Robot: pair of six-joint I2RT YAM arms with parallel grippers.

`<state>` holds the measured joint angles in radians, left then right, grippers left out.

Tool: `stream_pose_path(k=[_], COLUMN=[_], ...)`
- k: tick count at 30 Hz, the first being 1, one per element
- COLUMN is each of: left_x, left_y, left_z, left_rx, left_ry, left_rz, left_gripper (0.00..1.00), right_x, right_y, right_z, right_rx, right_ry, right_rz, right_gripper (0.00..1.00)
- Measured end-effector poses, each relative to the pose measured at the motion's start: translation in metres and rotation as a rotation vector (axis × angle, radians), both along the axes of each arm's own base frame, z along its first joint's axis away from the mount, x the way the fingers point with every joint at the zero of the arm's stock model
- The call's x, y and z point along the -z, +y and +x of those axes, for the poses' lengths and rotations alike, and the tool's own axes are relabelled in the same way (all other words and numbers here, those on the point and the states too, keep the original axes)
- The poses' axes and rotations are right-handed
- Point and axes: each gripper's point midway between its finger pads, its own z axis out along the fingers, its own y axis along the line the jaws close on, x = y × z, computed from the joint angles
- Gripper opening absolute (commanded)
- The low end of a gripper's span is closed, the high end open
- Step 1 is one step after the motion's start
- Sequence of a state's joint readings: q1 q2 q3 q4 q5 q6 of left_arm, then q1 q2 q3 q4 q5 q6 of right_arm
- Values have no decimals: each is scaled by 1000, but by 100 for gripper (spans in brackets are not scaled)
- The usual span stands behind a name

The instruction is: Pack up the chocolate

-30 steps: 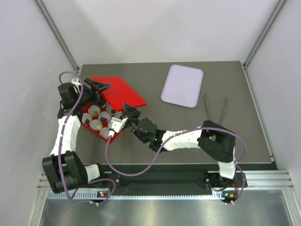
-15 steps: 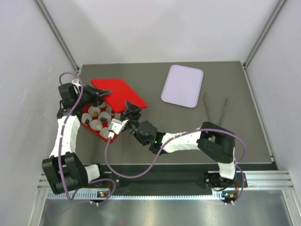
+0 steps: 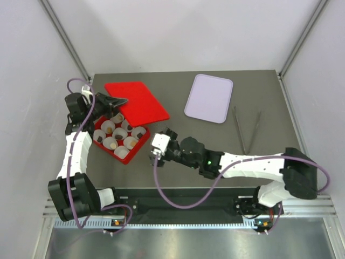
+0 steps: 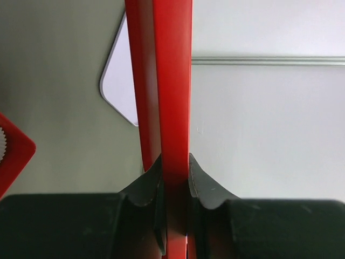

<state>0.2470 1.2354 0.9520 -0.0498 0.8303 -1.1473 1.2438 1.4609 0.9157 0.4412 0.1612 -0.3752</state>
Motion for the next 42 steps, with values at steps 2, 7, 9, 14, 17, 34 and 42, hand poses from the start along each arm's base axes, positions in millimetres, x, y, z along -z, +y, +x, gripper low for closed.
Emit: stream_pose_path(k=[2, 7, 9, 14, 17, 34, 42], left_x=[-5, -23, -30, -41, -47, -34, -17], left_y=[-1, -3, -5, -7, -8, -12, -5], left_z=[0, 2, 1, -4, -6, -14, -21], left_rx=[8, 24, 29, 27, 26, 25, -28], left_ry=[-20, -103, -141, -195, -218, -217, -176], left_rz=[-4, -22, -35, -73, -84, -112, 52], left_gripper=[0, 0, 0, 0, 0, 0, 50], right_x=[3, -11, -23, -47, -43, -56, -30], right_y=[-7, -37, -65, -108, -99, -64, -51], right_z=[-14, 13, 55, 120, 129, 160, 160], right_rx=[-53, -63, 9, 84, 33, -173, -153], right_ry=[118, 518, 678, 953, 1127, 1443, 1513], right_rz=[47, 285, 446, 793, 892, 1101, 1054], right_gripper=[90, 86, 86, 87, 85, 41, 0])
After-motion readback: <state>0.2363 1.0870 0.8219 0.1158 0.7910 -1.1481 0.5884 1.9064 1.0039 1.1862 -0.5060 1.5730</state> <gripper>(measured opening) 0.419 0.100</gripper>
